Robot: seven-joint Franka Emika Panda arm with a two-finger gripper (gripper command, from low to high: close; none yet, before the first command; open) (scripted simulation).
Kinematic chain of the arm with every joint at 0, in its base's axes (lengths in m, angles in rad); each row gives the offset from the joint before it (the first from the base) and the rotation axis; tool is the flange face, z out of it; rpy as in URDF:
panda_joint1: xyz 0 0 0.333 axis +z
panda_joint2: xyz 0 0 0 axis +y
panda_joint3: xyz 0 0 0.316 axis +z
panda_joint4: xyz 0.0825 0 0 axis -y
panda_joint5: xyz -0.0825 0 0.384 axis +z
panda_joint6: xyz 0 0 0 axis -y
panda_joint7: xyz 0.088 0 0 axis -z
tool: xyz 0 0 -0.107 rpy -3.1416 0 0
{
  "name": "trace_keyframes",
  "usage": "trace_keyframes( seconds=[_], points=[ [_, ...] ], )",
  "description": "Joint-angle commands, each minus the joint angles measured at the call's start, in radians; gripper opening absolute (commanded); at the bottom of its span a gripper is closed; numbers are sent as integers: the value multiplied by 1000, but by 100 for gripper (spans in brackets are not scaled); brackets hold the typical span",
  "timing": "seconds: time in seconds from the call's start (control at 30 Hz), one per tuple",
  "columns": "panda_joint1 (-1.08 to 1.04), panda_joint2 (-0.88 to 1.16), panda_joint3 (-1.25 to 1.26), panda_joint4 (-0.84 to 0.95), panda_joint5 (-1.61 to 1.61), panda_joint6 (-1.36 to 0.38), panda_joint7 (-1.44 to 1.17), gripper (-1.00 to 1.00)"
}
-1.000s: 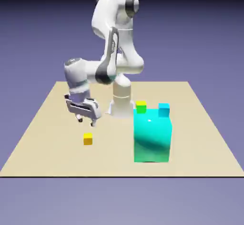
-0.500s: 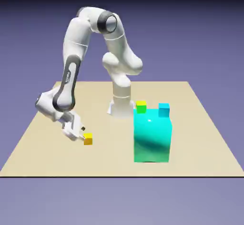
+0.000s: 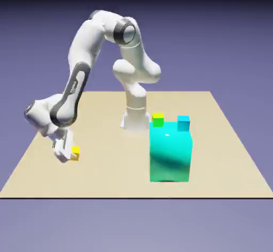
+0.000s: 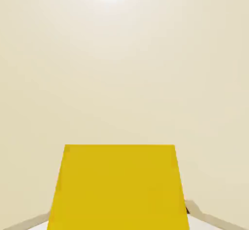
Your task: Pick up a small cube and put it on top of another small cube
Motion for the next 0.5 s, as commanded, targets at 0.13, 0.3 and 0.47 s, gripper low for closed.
trace_keyframes(
  seconds=[0.13,0.3,0.47],
  points=[
    [181,7,23,92,-25,-35,79,-100],
    [362,0,98,167,-64,-85,146,-100],
    [544,-19,216,228,-118,-149,205,-100]
  ],
)
